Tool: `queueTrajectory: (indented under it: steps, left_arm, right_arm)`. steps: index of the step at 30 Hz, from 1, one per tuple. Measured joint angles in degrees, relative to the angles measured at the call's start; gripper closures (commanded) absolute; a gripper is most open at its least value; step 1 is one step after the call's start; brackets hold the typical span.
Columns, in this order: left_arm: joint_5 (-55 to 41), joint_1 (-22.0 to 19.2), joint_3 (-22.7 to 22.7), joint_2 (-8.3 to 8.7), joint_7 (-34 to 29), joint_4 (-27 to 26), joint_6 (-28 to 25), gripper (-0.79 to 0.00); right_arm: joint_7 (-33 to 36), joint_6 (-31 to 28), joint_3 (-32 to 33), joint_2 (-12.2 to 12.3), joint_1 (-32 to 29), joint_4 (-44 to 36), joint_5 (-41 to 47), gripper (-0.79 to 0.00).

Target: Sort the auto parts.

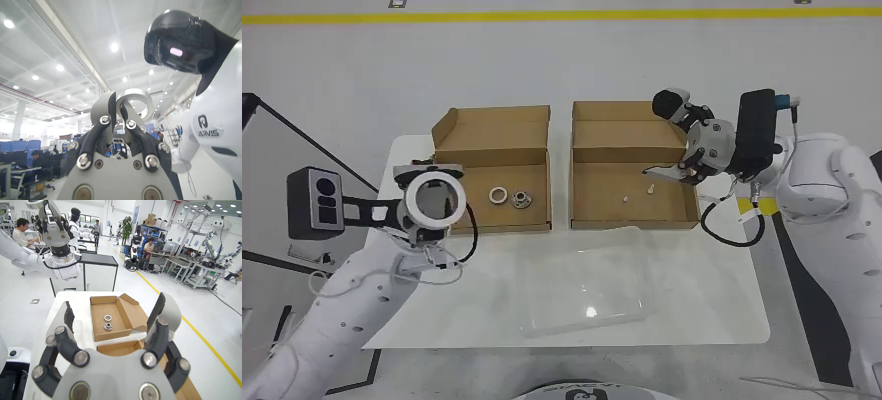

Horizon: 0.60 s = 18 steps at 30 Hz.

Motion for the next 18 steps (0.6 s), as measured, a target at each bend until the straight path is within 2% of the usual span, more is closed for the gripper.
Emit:
queueTrajectory:
  steps: [7,18]
  left_arm:
    - [0.4,1.0,-1.2,-0.01,-2.0,-0.4,-2.0,0.000]
    - [-7.0,1.4,-2.8,-2.01,-1.3,-4.4,-1.3,0.000]
  right_arm:
    - [0.0,0.0,0.0,0.0,0.0,0.0,0.0,-0.785]
    - [0.0,0.0,0.0,0.0,0.0,0.0,0.0,-0.785]
